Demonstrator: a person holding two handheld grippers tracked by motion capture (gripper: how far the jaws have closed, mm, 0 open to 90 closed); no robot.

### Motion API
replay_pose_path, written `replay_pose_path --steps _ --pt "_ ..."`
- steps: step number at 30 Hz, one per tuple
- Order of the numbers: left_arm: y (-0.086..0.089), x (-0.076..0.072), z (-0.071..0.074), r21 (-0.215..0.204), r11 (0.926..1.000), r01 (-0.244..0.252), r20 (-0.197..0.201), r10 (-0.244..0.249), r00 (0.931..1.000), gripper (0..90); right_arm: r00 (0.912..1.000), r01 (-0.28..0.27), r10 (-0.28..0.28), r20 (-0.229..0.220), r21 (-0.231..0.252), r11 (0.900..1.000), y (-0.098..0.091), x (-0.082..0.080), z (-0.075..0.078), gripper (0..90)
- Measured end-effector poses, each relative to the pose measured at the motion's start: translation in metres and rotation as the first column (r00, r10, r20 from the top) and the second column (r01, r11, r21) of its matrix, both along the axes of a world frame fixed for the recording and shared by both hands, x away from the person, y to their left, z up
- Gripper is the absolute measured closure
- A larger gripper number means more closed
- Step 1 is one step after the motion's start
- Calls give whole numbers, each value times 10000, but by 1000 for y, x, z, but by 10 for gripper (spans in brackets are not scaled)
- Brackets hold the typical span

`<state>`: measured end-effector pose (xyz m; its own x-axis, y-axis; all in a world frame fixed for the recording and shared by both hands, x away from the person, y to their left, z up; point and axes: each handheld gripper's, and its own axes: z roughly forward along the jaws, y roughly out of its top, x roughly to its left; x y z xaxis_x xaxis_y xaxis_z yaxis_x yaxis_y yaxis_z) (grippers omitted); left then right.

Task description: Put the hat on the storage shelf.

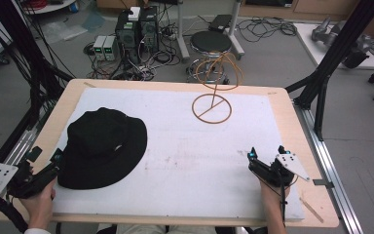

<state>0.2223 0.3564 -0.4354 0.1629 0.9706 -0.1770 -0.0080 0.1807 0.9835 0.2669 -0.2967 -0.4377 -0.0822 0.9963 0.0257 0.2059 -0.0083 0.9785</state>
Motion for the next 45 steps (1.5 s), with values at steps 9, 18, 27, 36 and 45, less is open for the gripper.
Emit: replay_pose_path --steps 9,18,27,36,45 --pt "-2 -3 13 -184 9972 722 401 -714 9966 231 9999 -108 108 -18 54 9999 -1 0 0 40" --pt "-1 1 15 25 9886 1508 13 -1508 9886 228 9997 -223 223 -57 114 9997 0 0 0 40" --pt "-4 5 17 677 9768 2033 -570 -1997 9782 229 9996 -270 271 -69 97 9996 0 0 0 40" --pt "-8 10 16 823 9669 2416 -1165 -2315 9658 230 9993 -368 369 -96 69 9993 1 1 -1 40" --pt "-9 14 13 927 9592 2671 -1517 -2516 9559 231 9992 -397 398 -108 58 9992 1 1 -1 40"
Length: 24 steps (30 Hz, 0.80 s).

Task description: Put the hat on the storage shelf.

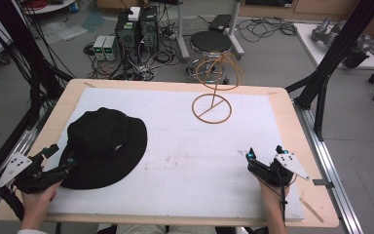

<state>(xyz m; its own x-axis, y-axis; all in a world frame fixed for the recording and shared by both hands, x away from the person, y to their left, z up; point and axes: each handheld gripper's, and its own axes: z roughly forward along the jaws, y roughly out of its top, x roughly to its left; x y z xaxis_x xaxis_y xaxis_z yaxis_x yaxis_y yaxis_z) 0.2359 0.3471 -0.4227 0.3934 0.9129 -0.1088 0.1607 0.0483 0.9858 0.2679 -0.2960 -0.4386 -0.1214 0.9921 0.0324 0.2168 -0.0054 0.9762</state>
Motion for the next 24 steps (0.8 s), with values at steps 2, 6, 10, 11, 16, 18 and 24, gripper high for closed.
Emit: replay_pose_path --steps 2,6,10,11,16,18,24 --pt "0 1 -1 73 10000 64 -101 -63 9999 231 10000 3 -3 5 22 10000 0 0 0 40" --pt "-1 4 -5 300 9993 212 -463 -198 9987 232 10000 -6 6 -38 44 10000 1 0 0 40" --pt "-2 7 -9 351 9991 240 -652 -217 9976 235 10000 -34 34 -65 46 10000 1 0 0 40" --pt "-3 7 -10 336 9991 240 -704 -216 9973 235 10000 -40 40 -64 40 10000 1 0 0 40" --pt "-7 13 -12 366 9989 307 -830 -276 9962 243 10000 -44 44 -58 -26 10000 1 1 0 40" --pt "-9 15 -12 417 9983 396 -849 -360 9957 257 10000 -39 39 -62 -1 10000 1 1 0 40" --pt "-9 16 -11 227 9981 576 -993 -551 9935 320 10000 -43 43 -65 -17 10000 1 1 -1 40"
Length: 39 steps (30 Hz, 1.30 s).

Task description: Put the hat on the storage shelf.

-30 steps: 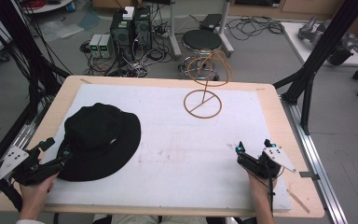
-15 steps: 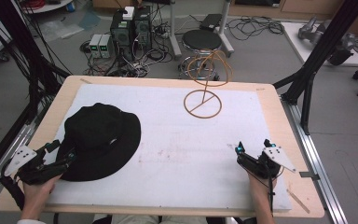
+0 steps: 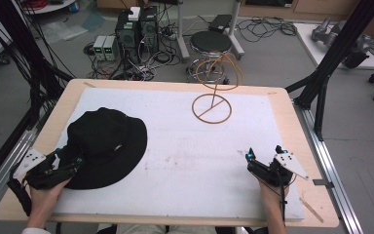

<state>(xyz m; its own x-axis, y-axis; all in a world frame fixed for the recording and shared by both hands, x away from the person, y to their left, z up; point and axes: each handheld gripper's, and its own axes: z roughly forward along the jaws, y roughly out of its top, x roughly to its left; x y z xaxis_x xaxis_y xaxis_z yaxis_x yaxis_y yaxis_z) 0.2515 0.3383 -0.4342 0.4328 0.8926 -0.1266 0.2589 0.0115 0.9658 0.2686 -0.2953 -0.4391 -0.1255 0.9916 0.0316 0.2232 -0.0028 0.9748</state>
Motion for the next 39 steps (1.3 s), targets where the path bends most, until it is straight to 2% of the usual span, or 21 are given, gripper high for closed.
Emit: replay_pose_path --steps 6,11,18,22,25,39 --pt "0 0 0 -100 9999 -69 -36 68 10000 427 10000 -7 7 -33 18 10000 0 0 0 40" --pt "5 0 1 -329 9989 -324 -267 316 9991 609 10000 -6 6 -57 34 10000 1 0 0 40" --pt "1 1 4 -109 9994 -320 -407 316 9987 822 10000 21 -21 -68 10 10000 1 0 0 40" --pt "2 3 3 -206 9996 -188 -467 178 9987 850 10000 19 -20 -78 -46 10000 1 0 0 40" --pt "1 3 5 -70 9998 -163 -453 160 9988 868 9999 36 -37 -104 -48 10000 1 0 0 40" --pt "-2 -1 8 -96 9999 -71 -218 69 9997 873 9999 24 -24 -107 -51 10000 1 0 0 40"
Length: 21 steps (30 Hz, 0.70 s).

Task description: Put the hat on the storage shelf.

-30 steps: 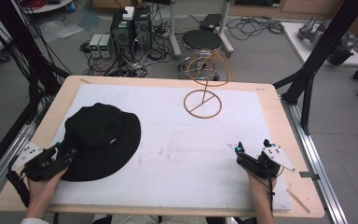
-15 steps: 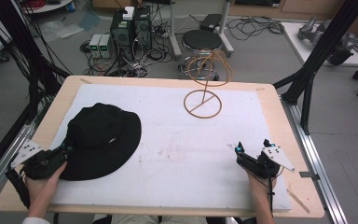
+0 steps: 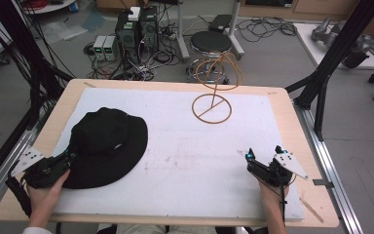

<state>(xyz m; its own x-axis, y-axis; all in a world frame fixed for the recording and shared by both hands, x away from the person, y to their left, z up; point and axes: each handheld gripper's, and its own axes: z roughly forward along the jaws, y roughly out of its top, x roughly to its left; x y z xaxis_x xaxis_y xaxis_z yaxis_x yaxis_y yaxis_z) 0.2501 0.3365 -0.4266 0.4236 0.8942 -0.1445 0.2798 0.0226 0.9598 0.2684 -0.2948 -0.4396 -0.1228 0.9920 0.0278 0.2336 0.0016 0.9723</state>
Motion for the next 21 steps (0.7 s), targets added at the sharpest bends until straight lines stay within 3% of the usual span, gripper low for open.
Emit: replay_pose_path --steps 4,21 --pt "-2 -1 1 63 10000 17 171 -18 9999 872 10000 -18 18 -3 -16 10000 0 0 0 40" --pt "-5 -5 9 -349 9994 -45 869 75 9962 872 10000 1 -1 64 12 10000 -1 -1 0 41"
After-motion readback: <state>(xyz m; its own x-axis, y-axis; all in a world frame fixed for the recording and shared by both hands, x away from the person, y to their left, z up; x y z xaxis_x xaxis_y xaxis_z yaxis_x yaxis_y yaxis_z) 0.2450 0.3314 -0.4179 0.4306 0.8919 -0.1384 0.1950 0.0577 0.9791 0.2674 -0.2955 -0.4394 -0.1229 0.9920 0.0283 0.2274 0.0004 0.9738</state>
